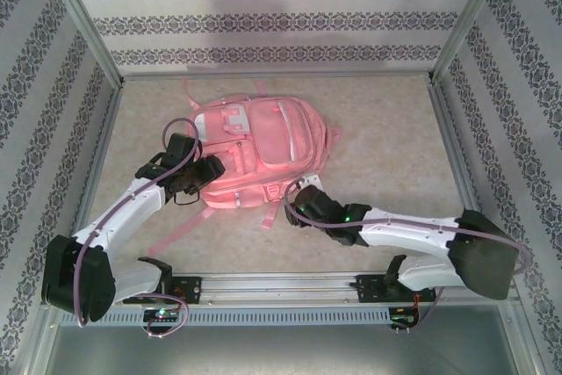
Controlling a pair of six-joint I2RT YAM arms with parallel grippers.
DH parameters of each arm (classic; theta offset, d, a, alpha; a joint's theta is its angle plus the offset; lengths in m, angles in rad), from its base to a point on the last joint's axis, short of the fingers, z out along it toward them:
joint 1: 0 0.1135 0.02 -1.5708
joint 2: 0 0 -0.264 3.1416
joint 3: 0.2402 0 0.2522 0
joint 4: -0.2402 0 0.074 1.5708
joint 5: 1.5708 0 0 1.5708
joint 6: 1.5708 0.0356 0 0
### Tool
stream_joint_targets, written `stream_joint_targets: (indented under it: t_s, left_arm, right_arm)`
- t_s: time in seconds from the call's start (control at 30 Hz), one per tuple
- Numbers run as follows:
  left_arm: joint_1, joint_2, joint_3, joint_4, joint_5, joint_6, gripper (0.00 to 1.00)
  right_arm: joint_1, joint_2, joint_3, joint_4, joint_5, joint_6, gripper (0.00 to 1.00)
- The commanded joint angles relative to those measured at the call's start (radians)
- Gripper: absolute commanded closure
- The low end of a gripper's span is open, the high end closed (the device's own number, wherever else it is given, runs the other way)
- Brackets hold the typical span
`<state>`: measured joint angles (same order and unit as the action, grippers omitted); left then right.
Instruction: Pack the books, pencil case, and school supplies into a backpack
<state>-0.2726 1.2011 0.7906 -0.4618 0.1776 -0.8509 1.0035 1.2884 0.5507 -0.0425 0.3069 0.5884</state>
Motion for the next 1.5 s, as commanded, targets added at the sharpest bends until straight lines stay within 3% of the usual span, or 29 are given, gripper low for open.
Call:
stream_joint_targets:
  t_s: [0.0, 0.3, 0.53, 0.7, 0.83, 1.1, 1.33, 1.47]
  left_arm:
    - [0.008, -0.015, 0.005, 0.000, -0.001, -0.021, 0.36]
    - [0.017, -0.011, 0.023, -0.009, -0.007, -0.035, 0.37]
    - [0.022, -0.008, 0.036, -0.002, 0.007, -0.031, 0.38]
    - [0.030, -0.010, 0.031, -0.001, 0.013, -0.025, 0.38]
    - [0.041, -0.010, 0.018, 0.002, 0.016, -0.030, 0.38]
    - [0.078, -0.030, 0.041, -0.037, 0.000, -0.003, 0.39]
    - [0.081, -0.140, 0.056, -0.169, -0.051, 0.030, 0.27]
    - [0.081, -0.235, -0.009, -0.199, -0.050, -0.003, 0.26]
  right_arm:
    - [0.007, 0.066, -0.039, 0.190, 0.020, 0.072, 0.37]
    - [0.012, 0.268, -0.080, 0.563, -0.084, 0.100, 0.48]
    - [0.012, 0.411, -0.174, 0.917, -0.071, 0.175, 0.49]
    - [0.012, 0.534, -0.164, 1.038, -0.079, 0.193, 0.52]
    - [0.005, 0.581, -0.138, 1.044, -0.079, 0.189, 0.57]
    - [-0.029, 0.549, -0.144, 0.987, -0.082, 0.126, 0.84]
    - [-0.047, 0.439, -0.096, 0.802, -0.189, -0.015, 0.96]
    - [-0.050, 0.383, -0.054, 0.661, -0.202, -0.073, 1.00]
